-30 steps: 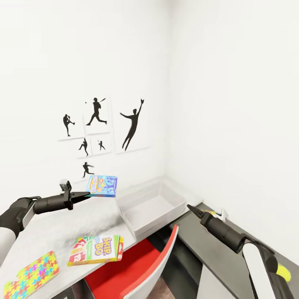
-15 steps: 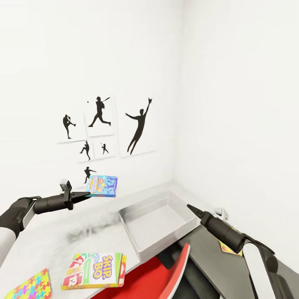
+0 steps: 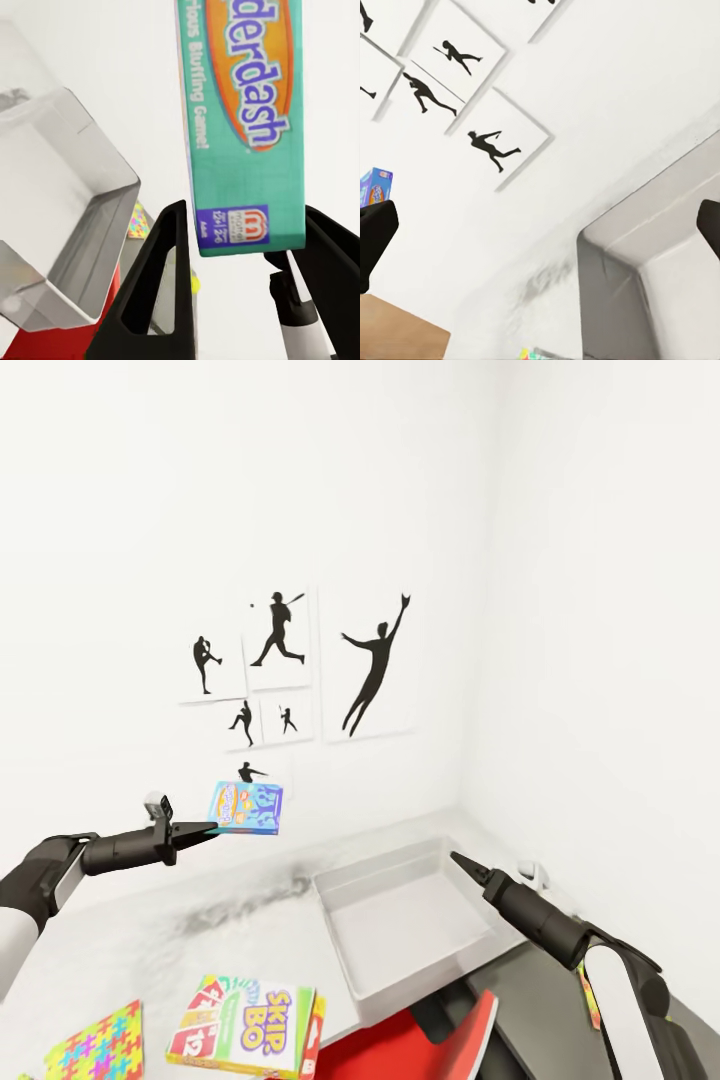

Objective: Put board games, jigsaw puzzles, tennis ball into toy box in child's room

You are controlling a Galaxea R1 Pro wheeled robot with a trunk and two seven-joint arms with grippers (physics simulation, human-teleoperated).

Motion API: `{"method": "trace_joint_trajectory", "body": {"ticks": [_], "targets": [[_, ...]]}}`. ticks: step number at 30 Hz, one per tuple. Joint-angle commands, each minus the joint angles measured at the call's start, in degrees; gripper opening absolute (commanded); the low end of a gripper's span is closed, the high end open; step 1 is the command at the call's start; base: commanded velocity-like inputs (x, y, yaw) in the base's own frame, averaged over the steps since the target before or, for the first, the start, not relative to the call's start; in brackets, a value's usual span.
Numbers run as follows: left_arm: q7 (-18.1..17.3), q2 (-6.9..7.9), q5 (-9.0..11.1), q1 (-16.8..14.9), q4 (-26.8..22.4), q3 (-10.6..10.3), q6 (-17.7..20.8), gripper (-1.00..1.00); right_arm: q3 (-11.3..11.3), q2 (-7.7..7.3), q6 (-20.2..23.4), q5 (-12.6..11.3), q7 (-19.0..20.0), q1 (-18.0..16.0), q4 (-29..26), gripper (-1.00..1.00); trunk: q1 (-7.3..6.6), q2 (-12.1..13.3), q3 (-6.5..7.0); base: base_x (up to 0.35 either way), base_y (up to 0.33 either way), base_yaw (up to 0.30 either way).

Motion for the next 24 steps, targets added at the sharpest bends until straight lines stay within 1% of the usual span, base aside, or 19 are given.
{"method": "trace_joint_trajectory", "body": {"ticks": [1, 9, 11, 15, 24], "targets": [[-0.25, -0.02, 0.03, -0.04, 0.01, 0.07, 0.56, -1.00, -0.15, 0.04, 0.37, 0.05, 0.26, -0.03, -0.01, 1.00, 0.04, -0.04, -0.02, 0.200, -0.088, 0.289], [-0.25, -0.01, 0.03, -0.05, 0.02, 0.12, 0.56, -1.00, -0.13, 0.04, 0.38, 0.06, 0.29, -0.03, -0.01, 1.00, 0.04, -0.04, -0.02, 0.168, -0.019, 0.287], [-0.25, 0.00, 0.03, -0.04, 0.02, 0.12, 0.56, -1.00, -0.14, 0.03, 0.41, 0.06, 0.32, -0.03, -0.01, 1.00, 0.04, -0.04, -0.02, 0.198, -0.002, 0.196], [-0.25, -0.02, 0.03, -0.05, 0.01, 0.12, 0.56, -1.00, -0.18, -0.03, 0.44, 0.06, 0.43, -0.03, -0.01, 1.00, 0.04, -0.04, -0.02, 0.090, -0.002, 0.059], [-0.25, -0.01, 0.03, -0.05, 0.00, 0.12, 0.56, -1.00, -0.16, -0.04, 0.45, 0.02, 0.47, -0.03, -0.01, 1.00, 0.04, -0.04, -0.02, 0.108, -0.043, 0.006]]}}
